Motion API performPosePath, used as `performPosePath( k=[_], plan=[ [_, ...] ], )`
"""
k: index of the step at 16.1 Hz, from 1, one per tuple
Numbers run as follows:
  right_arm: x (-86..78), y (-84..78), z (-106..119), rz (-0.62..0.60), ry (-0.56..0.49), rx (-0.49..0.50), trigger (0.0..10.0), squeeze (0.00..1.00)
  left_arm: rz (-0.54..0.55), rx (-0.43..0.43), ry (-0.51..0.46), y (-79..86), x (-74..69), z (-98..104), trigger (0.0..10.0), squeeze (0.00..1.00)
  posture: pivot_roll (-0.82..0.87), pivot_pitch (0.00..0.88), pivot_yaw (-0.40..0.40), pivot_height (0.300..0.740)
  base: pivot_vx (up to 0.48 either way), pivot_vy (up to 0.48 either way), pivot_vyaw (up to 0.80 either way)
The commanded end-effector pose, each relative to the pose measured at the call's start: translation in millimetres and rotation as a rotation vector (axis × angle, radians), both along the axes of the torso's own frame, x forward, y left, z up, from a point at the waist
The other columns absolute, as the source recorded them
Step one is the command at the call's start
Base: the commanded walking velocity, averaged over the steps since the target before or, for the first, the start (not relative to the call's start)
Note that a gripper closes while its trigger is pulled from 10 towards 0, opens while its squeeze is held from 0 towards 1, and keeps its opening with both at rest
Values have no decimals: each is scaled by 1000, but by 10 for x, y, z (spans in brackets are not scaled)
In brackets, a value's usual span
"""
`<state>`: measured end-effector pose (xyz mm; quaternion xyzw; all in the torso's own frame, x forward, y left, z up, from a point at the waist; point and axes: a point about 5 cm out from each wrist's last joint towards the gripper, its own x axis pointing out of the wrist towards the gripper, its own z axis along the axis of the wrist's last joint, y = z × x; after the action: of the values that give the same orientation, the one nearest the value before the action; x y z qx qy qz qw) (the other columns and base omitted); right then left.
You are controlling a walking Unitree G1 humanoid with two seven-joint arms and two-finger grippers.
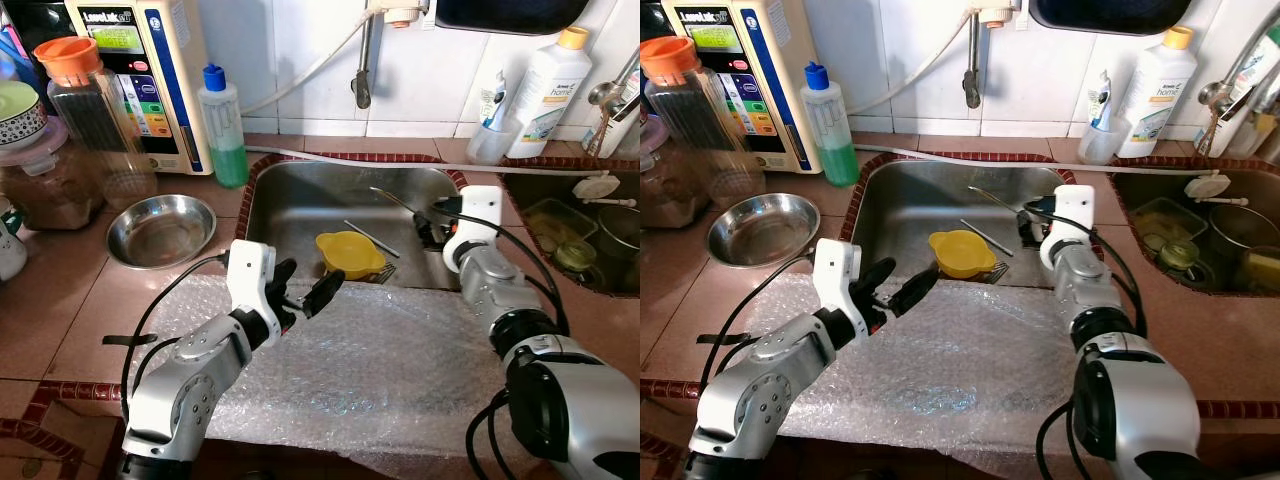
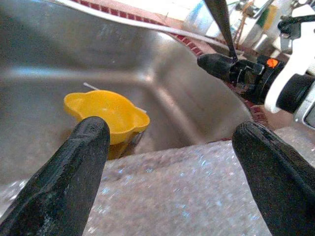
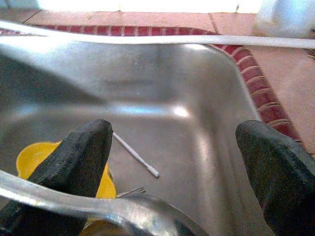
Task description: Kitchen organization
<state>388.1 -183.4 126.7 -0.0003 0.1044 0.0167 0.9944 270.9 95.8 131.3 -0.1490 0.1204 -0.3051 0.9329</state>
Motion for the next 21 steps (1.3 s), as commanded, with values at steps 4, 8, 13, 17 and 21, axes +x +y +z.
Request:
performPosePath(
  k=[4,8,13,17,21],
  plan=[
    [-12,150,-48,237,42,-406,10000,0,11,17,-26,40,1,62,10000,0,181,44,14,740,0,0,0],
    [-36,126,-104,367,131,-571,10000,0,13,20,-27,47,0,65,10000,0,185,41,13,740,0,0,0],
    [-9,85,-9,502,213,-624,10000,0,7,18,-29,31,5,73,10000,0,178,39,13,740,0,0,0],
    [81,197,203,440,111,-306,10000,0,5,9,-29,27,-2,73,10000,0,176,38,12,740,0,0,0],
    [155,91,396,240,-42,-161,10000,0,3,10,-30,12,6,70,10000,0,169,39,13,740,0,0,0]
  ],
)
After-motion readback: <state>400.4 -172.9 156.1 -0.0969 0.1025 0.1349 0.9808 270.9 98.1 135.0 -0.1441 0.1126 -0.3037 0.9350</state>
